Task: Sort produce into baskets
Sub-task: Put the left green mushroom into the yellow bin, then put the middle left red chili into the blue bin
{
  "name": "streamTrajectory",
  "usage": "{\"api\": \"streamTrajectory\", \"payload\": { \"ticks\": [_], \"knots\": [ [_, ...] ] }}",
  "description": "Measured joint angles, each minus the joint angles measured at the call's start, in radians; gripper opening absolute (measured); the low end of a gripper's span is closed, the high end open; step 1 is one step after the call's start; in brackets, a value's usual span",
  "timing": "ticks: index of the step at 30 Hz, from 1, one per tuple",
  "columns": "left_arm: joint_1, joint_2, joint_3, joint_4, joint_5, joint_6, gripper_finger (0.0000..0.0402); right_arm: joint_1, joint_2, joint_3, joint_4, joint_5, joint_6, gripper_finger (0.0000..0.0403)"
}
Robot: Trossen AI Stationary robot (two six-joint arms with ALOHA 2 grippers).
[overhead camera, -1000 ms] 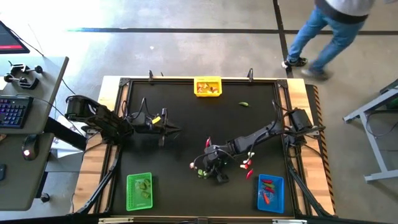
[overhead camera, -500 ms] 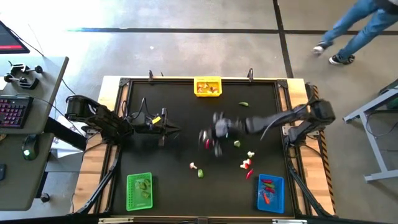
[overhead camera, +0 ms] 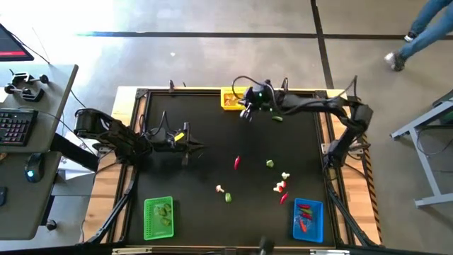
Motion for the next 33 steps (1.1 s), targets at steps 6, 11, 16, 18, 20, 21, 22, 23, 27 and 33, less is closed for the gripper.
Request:
{"api": "streamTrajectory", "payload": {
  "ticks": [6, 11, 16, 18, 20, 21, 22, 23, 27, 33],
  "knots": [
    [0.0, 0.0, 0.0, -0.003, -0.008, 0.018, 0.0, -0.066, 0.12, 0.093, -0.014, -0.065, 0.004, 0.0001],
    [0.0, 0.0, 0.0, -0.005, -0.008, 0.019, 0.0, -0.091, 0.197, 0.164, -0.068, -0.065, 0.009, 0.0001],
    [0.0, 0.0, 0.0, -0.004, -0.009, 0.02, 0.0, -0.106, 0.221, 0.226, -0.19, -0.065, 0.048, 0.0022],
    [0.0, 0.0, 0.0, 0.003, -0.018, 0.027, 0.0, -0.106, 0.218, 0.253, -0.231, -0.065, 0.042, 0.005],
    [0.0, 0.0, 0.001, 0.003, -0.028, 0.03, 0.0, -0.1, 0.214, 0.284, -0.292, -0.063, 0.041, 0.0086],
    [0.0, 0.0, 0.002, 0.003, -0.033, 0.031, 0.0, -0.095, 0.213, 0.302, -0.325, -0.062, 0.04, 0.0106],
    [0.0, 0.0, 0.002, 0.003, -0.036, 0.032, 0.0, -0.09, 0.213, 0.321, -0.361, -0.062, 0.034, 0.0125],
    [0.0, 0.0, 0.002, 0.003, -0.037, 0.033, 0.0, -0.082, 0.213, 0.341, -0.403, -0.062, 0.023, 0.0145],
    [0.0, 0.0, 0.002, 0.002, -0.037, 0.037, 0.0, -0.033, 0.213, 0.407, -0.528, -0.061, -0.027, 0.0202],
    [0.0, 0.0, 0.002, -0.025, -0.037, 0.039, 0.0, 0.094, 0.213, 0.439, -0.69, -0.073, -0.119, 0.0223]
  ]
}}
